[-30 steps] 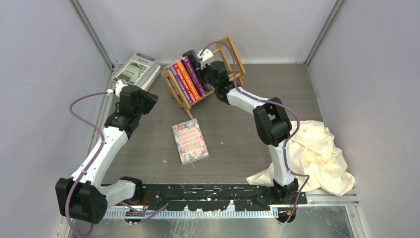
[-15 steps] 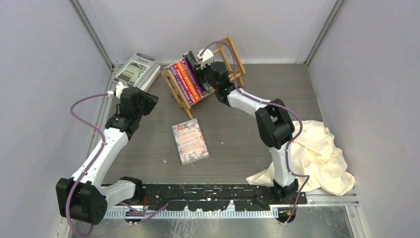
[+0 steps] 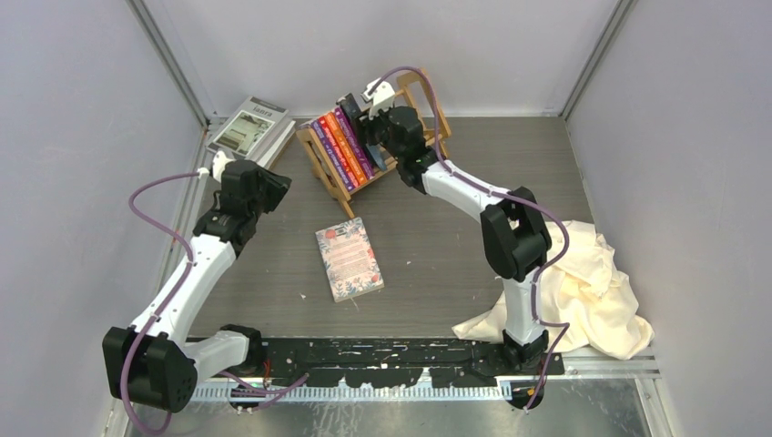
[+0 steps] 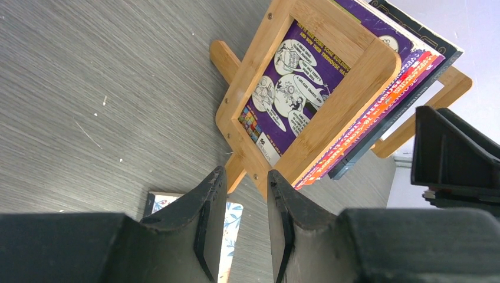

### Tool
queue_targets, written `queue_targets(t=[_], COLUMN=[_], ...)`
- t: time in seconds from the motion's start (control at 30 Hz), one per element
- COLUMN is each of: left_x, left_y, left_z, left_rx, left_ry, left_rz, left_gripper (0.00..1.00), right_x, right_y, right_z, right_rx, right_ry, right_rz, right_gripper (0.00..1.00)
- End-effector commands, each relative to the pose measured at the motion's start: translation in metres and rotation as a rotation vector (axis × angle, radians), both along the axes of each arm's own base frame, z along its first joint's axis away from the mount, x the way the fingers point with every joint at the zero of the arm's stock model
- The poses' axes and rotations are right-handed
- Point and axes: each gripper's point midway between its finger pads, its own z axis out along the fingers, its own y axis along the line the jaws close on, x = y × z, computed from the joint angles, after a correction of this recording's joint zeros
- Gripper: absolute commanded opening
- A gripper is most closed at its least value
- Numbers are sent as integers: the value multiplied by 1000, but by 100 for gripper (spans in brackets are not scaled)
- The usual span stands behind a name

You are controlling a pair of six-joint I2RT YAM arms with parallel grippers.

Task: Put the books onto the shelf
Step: Place the book on the shelf, then pick up the book from the center of the board.

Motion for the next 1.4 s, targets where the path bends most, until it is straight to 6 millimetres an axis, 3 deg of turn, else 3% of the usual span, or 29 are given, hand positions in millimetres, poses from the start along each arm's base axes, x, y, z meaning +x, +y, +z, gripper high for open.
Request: queue_targets(t=[0.0,0.3,0.43,0.6,0.87,1.03,1.17,1.37], left_x=[5,-7,-17,-36,-74,-92,-103,-112], left_y=[3,5,-2,-14,-34,-40,-43,-50], left_z=[33,25,14,-13,-67,-86,-99,-119], left_rx=[-25,-23,-41,-100,-219,-239,-242,-236], left_ry=[-73,-6,43,111,228,256,278,317], left_rz=[24,29,-11,-65,-147,-173,-192,-222], left_gripper=[32,32,33,37,40,41,42,42], right_x=[-17,-29,-47,-86,-182,-235,-260,-276], right_y=[-11,-33,-43,-50,-58,-54,-47,-37], right_z=[88,108,101,73,7,-30,-53,-90], right_rx=[107,134,114,32,-39,-45,-17,0], right_ry=[-121,-83,4,124,346,446,531,641], right_rz=[-17,-96,-142,-188,-183,-145,-116,-97], right_gripper=[63,62,62,62,63,63,65,67])
